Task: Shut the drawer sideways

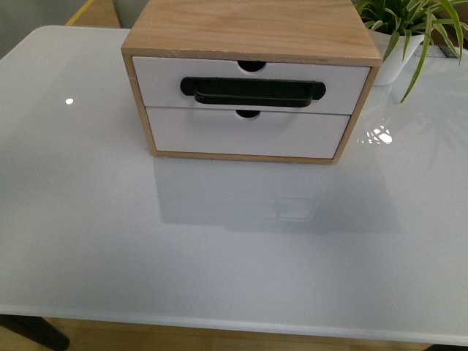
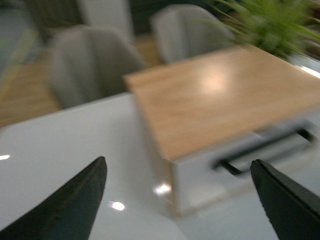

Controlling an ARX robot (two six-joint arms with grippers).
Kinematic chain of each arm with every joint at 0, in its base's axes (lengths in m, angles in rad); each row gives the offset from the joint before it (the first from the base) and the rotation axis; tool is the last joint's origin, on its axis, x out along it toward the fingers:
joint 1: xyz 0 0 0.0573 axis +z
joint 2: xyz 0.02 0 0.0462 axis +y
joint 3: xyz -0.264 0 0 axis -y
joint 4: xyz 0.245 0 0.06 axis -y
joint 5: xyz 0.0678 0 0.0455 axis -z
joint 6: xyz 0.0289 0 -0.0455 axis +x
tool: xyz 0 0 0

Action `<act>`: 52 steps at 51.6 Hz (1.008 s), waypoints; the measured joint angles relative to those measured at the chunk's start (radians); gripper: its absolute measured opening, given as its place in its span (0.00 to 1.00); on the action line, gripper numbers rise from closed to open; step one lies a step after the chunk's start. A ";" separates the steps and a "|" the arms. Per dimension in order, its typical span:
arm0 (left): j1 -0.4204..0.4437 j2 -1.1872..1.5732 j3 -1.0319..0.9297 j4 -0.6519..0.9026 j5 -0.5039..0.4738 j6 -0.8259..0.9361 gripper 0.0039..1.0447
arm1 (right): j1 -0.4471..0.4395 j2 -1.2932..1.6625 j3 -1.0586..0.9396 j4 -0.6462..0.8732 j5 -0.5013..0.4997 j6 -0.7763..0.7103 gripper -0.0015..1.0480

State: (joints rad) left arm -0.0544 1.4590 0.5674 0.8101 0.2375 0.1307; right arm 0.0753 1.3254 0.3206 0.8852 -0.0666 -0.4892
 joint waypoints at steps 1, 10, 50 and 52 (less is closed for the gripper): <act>-0.005 -0.011 -0.026 0.047 -0.068 -0.022 0.76 | -0.001 -0.021 -0.031 0.055 0.053 0.063 0.76; 0.000 -0.129 -0.214 0.156 -0.290 -0.111 0.42 | -0.060 -0.156 -0.153 0.101 0.072 0.413 0.44; 0.052 -0.694 -0.544 -0.079 -0.237 -0.128 0.01 | -0.074 -0.784 -0.303 -0.354 0.067 0.475 0.02; 0.052 -0.732 -0.550 -0.111 -0.238 -0.129 0.01 | -0.074 -0.805 -0.303 -0.374 0.067 0.475 0.02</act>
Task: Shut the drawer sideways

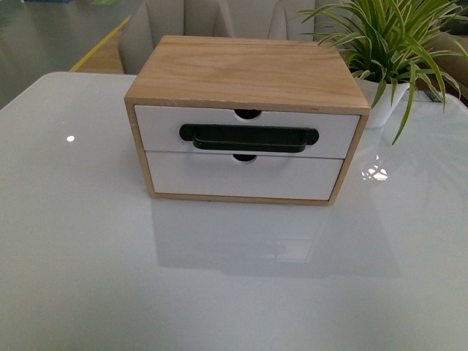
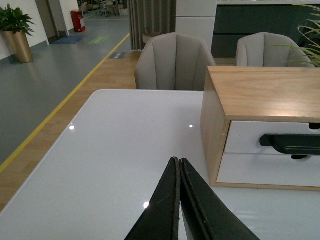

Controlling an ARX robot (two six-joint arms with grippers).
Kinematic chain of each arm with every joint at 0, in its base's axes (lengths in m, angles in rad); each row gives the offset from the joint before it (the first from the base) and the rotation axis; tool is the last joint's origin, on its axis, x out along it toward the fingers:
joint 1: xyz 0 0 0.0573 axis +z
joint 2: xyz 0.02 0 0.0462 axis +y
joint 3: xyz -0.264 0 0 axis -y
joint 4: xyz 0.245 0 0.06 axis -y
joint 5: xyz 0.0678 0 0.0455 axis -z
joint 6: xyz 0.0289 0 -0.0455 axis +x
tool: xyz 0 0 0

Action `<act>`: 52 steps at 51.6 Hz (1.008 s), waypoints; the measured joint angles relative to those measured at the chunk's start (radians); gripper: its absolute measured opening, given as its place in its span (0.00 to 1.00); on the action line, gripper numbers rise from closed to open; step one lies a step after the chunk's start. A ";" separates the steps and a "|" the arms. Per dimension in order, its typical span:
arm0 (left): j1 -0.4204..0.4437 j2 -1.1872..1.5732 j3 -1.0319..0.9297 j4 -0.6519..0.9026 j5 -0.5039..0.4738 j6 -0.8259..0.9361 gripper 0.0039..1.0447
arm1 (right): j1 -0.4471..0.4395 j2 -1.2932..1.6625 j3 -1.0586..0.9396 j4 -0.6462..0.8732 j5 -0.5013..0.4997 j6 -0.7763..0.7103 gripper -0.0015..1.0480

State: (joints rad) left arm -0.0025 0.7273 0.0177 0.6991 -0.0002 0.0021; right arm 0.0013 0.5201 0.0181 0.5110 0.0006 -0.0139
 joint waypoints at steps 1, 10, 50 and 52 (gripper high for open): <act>0.000 -0.014 -0.001 -0.014 0.000 0.000 0.01 | 0.000 -0.012 0.000 -0.011 0.000 0.000 0.02; 0.000 -0.165 -0.001 -0.148 0.000 0.000 0.01 | 0.000 -0.131 0.000 -0.124 0.000 0.000 0.02; 0.000 -0.521 -0.002 -0.492 0.000 0.000 0.01 | 0.000 -0.510 0.000 -0.506 0.000 0.000 0.02; 0.000 -0.535 -0.002 -0.504 0.000 0.000 0.01 | 0.000 -0.511 0.000 -0.508 0.000 0.001 0.02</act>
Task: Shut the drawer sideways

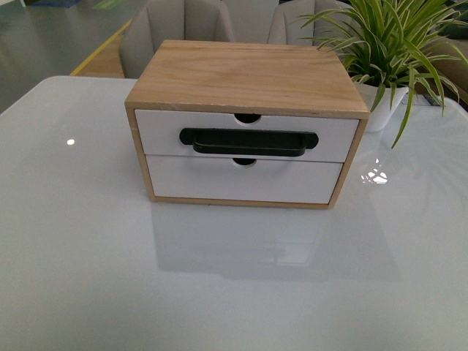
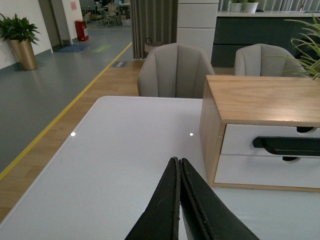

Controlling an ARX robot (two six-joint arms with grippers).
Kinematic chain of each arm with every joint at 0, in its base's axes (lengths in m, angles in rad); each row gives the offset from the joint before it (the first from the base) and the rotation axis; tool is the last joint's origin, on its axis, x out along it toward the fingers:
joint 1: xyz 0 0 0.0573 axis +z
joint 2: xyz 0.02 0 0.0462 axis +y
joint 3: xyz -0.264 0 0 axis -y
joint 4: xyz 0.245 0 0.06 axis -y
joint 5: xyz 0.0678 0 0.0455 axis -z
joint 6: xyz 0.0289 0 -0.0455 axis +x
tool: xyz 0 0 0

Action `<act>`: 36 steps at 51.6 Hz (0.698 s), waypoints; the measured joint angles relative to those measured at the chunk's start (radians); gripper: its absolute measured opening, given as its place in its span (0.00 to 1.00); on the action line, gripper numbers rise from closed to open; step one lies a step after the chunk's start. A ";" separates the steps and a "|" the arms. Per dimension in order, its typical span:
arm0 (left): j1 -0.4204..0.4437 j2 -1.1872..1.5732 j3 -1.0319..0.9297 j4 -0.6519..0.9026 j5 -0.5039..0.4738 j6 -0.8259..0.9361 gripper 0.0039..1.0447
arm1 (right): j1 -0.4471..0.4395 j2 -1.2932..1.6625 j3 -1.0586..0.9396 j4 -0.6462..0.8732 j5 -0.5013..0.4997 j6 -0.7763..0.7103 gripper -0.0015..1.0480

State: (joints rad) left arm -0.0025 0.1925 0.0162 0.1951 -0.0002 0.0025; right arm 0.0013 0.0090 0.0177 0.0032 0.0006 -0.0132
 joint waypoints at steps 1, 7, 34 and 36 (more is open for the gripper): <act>0.000 -0.006 0.000 -0.007 0.000 0.000 0.01 | 0.000 -0.001 0.000 0.000 0.000 0.000 0.02; 0.000 -0.139 0.000 -0.173 0.000 0.000 0.01 | 0.000 -0.003 0.000 -0.002 0.000 0.000 0.02; 0.000 -0.186 0.000 -0.194 0.000 -0.001 0.42 | 0.000 -0.003 0.000 -0.002 0.000 0.000 0.31; 0.000 -0.186 0.000 -0.194 0.000 -0.001 0.50 | 0.000 -0.003 0.000 -0.002 0.000 0.000 0.40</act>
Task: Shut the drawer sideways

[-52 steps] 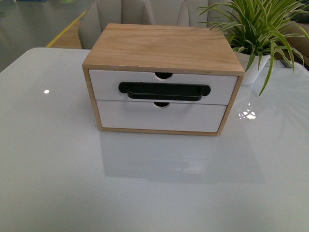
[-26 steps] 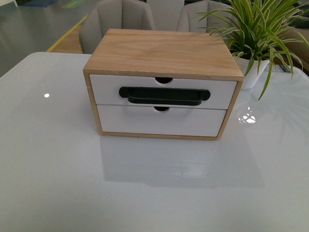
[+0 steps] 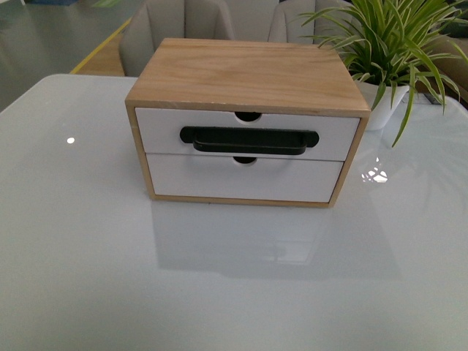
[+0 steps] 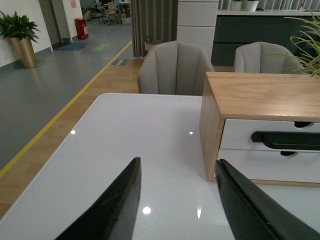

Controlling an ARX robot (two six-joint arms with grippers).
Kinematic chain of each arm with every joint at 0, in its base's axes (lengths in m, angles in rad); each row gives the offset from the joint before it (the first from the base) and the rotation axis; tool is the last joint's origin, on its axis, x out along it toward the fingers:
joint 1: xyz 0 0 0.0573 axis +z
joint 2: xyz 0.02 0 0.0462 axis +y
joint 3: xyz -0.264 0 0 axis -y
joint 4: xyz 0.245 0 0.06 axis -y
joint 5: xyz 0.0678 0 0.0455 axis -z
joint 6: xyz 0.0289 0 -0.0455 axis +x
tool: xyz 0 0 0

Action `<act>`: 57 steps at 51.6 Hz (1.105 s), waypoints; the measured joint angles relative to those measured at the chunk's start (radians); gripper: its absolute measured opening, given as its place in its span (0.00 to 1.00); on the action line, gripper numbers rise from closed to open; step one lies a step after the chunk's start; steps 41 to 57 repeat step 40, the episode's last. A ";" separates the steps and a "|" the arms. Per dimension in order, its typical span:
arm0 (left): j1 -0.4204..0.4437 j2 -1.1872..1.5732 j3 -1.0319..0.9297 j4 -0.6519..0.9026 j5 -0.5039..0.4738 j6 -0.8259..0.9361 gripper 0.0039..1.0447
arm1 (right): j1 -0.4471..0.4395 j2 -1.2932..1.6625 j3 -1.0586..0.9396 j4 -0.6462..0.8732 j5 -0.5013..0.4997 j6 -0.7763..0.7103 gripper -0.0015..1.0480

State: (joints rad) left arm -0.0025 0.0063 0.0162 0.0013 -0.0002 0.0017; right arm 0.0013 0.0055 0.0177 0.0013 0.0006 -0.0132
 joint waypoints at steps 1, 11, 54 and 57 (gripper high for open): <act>0.000 0.000 0.000 0.000 0.000 0.000 0.55 | 0.000 0.000 0.000 0.000 0.000 0.000 0.44; 0.000 0.000 0.000 0.000 0.000 0.000 0.90 | 0.000 0.000 0.000 0.000 0.000 0.000 0.79; 0.000 0.000 0.000 0.000 0.000 0.000 0.92 | 0.000 0.000 0.000 0.000 0.000 0.002 0.91; 0.000 0.000 0.000 0.000 0.000 0.000 0.92 | 0.000 0.000 0.000 0.000 0.000 0.002 0.91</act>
